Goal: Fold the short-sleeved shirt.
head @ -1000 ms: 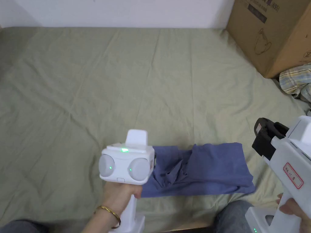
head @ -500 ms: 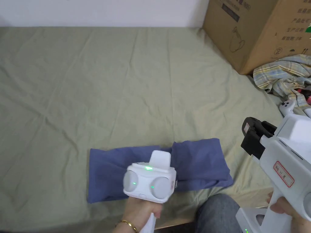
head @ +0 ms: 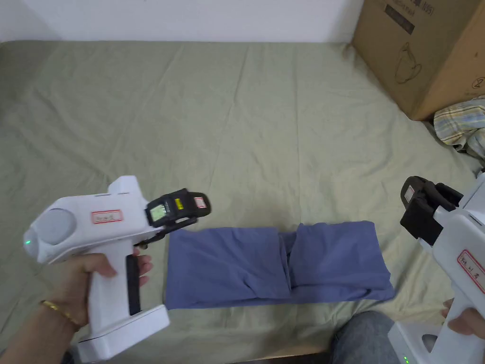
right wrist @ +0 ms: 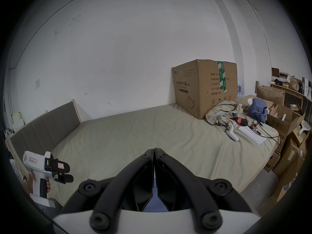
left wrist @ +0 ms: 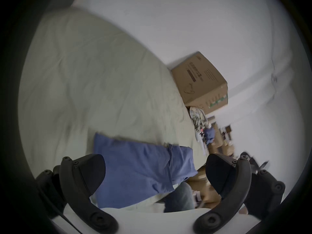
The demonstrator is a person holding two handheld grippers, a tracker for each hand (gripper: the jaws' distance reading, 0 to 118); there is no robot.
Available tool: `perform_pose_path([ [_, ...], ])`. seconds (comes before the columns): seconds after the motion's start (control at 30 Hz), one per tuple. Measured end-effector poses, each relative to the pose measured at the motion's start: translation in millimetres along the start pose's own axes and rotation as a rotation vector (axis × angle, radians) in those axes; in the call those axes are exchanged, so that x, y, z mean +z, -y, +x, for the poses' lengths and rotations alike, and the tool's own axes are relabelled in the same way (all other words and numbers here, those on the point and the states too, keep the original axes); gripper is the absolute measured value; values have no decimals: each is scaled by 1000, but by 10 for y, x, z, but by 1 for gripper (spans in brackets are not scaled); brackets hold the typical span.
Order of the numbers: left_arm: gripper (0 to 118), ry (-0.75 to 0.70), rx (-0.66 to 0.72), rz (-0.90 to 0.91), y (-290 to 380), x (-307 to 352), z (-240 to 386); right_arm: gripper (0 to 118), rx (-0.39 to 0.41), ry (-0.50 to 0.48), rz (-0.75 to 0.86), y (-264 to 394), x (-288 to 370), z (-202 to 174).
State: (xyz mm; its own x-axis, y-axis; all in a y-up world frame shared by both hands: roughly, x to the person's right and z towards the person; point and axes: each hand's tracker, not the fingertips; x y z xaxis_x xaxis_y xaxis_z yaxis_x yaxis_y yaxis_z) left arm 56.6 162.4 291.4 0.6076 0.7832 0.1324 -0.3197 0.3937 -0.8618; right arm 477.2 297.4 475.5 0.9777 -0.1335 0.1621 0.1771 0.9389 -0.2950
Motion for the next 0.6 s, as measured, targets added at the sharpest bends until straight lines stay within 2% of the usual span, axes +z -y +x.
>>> perform_pose_path([
  [0.07,118,-6,116,21,40,60,-284,0,7,-7,-7,-5,-33,-12],
  [0.13,118,-18,153,37,84,69,-467,0,10,-8,-10,4,-70,6],
  [0.3,118,-19,230,-49,216,-127,-728,0,28,1,-33,-25,-111,-80],
  [0.47,118,3,224,-133,341,-382,-792,0,36,11,-65,19,-188,-30],
  [0.57,109,27,226,-163,397,-552,-739,0,38,19,-87,47,-219,-26],
  [0.6,102,37,217,-155,392,-567,-763,0,47,27,-92,53,-231,-37],
])
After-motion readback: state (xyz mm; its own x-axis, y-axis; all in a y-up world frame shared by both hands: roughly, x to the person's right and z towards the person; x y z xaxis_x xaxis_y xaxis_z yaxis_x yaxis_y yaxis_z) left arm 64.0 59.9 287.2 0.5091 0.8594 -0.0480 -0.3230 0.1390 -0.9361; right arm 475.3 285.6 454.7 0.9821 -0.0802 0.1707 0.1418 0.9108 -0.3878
